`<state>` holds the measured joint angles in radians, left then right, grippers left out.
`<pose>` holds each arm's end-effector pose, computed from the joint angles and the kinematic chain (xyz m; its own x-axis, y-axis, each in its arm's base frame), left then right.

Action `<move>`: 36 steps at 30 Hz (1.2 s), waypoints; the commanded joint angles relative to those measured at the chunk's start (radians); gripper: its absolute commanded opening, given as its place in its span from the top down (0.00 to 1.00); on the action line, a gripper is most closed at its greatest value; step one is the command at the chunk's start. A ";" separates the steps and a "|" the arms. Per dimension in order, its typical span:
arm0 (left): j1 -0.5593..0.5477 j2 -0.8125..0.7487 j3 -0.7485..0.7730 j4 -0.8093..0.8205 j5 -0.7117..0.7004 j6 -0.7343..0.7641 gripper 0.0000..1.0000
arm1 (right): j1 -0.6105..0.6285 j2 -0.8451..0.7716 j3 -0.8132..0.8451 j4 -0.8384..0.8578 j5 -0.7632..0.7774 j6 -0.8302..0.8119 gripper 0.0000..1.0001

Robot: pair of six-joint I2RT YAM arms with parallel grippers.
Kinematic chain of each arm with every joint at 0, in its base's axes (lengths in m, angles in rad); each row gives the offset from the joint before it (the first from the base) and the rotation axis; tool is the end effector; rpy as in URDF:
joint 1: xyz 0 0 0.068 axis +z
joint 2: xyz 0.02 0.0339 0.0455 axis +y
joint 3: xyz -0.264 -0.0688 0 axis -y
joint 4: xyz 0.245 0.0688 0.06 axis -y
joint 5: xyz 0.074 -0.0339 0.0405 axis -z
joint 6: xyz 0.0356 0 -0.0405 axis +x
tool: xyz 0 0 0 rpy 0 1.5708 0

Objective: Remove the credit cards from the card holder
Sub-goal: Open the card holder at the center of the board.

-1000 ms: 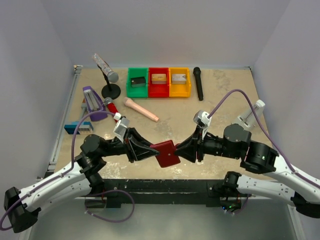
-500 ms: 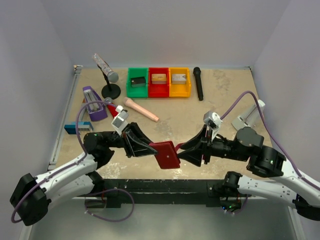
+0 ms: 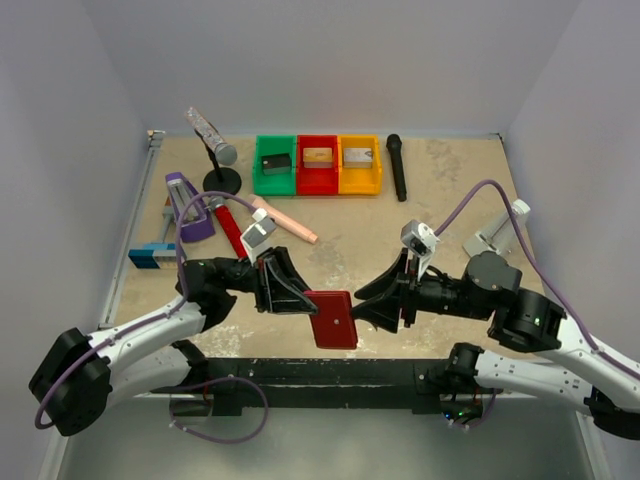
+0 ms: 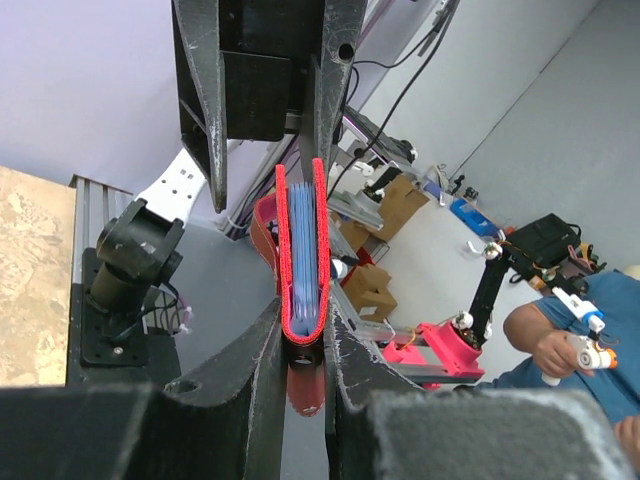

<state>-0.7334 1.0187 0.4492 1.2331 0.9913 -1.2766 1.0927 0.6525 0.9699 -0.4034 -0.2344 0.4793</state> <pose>0.1241 -0.1519 0.3143 -0.6868 -0.0866 -0.7217 0.6862 -0.4046 -0.6045 0.0536 0.1214 0.3979 -0.4824 0.0440 -0.8748 -0.8425 0.2499 0.4772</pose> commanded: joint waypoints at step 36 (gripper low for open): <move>0.005 -0.034 0.043 0.321 0.004 -0.029 1.00 | -0.037 0.030 -0.059 0.130 -0.143 0.070 0.45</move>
<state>-0.7288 0.9844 0.4526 1.2335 1.0187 -1.2919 1.0592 0.6521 0.8906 -0.3180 -0.3080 0.5461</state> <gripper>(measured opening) 0.213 0.552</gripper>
